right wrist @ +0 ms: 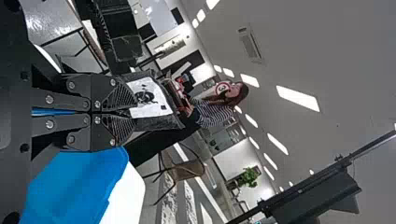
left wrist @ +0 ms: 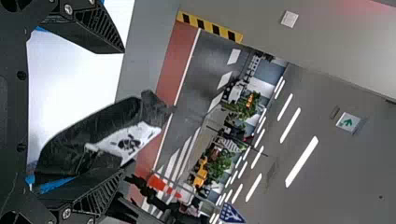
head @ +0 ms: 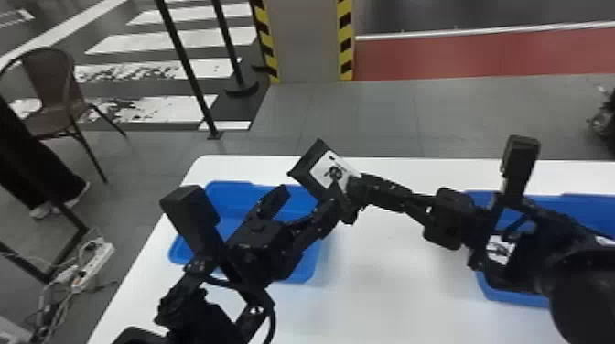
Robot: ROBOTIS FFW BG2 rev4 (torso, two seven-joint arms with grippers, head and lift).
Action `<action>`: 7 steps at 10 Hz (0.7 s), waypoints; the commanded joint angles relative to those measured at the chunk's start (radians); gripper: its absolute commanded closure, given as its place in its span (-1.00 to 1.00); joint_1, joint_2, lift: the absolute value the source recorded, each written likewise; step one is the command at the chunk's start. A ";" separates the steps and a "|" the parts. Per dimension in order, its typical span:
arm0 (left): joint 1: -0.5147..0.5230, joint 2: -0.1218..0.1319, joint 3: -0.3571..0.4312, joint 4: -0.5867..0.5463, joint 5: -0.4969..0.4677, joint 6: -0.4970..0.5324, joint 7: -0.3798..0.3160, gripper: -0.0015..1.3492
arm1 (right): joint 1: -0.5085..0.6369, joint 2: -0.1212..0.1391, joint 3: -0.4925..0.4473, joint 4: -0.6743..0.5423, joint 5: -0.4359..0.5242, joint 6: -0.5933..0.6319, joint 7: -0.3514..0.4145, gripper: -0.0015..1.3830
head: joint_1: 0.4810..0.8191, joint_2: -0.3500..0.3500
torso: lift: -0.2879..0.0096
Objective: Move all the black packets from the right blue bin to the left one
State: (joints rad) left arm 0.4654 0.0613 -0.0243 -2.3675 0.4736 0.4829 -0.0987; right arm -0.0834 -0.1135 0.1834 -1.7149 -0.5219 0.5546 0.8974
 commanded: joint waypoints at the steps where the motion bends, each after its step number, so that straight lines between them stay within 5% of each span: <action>1: -0.014 -0.002 -0.020 0.005 0.037 0.003 -0.004 -0.82 | -0.012 0.000 0.024 0.013 -0.010 0.000 0.000 0.63 | 0.27 0.57 | 0.20; 3: -0.026 -0.003 -0.031 0.030 0.040 -0.007 -0.004 -0.80 | -0.032 0.002 0.061 0.037 -0.030 0.000 0.000 0.63 | 0.27 0.55 | 0.20; 4: -0.026 -0.005 -0.029 0.030 0.040 0.015 -0.003 -0.37 | -0.032 0.003 0.067 0.047 -0.038 -0.002 0.000 0.63 | 0.27 0.57 | 0.20; 5: -0.021 -0.008 -0.031 0.032 0.037 0.008 0.007 0.49 | -0.034 0.003 0.067 0.047 -0.039 -0.005 0.000 0.63 | 0.27 0.58 | 0.20; 6: -0.011 -0.012 -0.031 0.032 0.019 -0.024 0.011 0.74 | -0.034 0.003 0.067 0.045 -0.039 -0.007 0.000 0.63 | 0.27 0.59 | 0.20; 7: -0.009 -0.017 -0.032 0.037 0.014 -0.049 0.016 0.74 | -0.032 0.003 0.067 0.045 -0.039 -0.007 0.000 0.63 | 0.27 0.60 | 0.20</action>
State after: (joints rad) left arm 0.4547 0.0469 -0.0563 -2.3317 0.4915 0.4472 -0.0826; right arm -0.1170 -0.1106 0.2500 -1.6689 -0.5613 0.5474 0.8972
